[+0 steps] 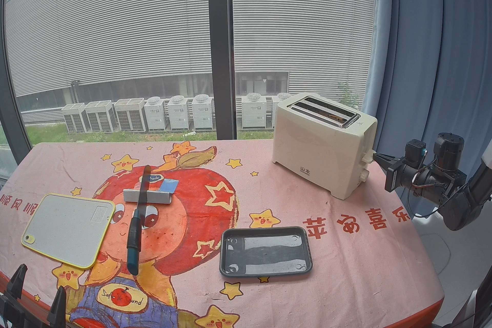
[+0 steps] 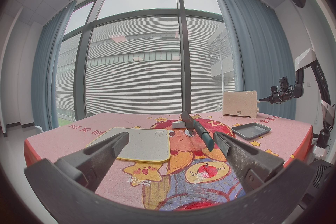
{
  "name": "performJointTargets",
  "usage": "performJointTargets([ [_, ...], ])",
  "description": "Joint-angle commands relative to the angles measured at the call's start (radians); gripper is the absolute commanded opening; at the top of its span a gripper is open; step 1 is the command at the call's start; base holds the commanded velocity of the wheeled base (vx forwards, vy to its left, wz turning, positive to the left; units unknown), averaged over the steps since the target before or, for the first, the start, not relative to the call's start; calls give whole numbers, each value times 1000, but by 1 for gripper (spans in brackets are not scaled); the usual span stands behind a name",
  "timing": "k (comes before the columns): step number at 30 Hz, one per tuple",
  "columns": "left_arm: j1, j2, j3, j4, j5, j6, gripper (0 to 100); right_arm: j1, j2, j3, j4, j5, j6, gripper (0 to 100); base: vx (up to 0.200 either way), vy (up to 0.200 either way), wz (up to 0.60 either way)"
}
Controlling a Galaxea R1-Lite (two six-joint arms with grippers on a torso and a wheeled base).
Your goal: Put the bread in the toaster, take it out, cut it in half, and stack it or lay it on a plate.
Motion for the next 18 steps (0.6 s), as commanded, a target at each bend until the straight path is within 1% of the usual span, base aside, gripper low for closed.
performJointTargets([
  [1, 0, -7, 16, 0, 0, 0, 100, 9, 11, -6, -2, -3, 1, 0, 0, 0, 0],
  [18, 0, -7, 16, 0, 0, 0, 100, 17, 25, 0, -6, -6, 0, 0, 0, 0, 0],
])
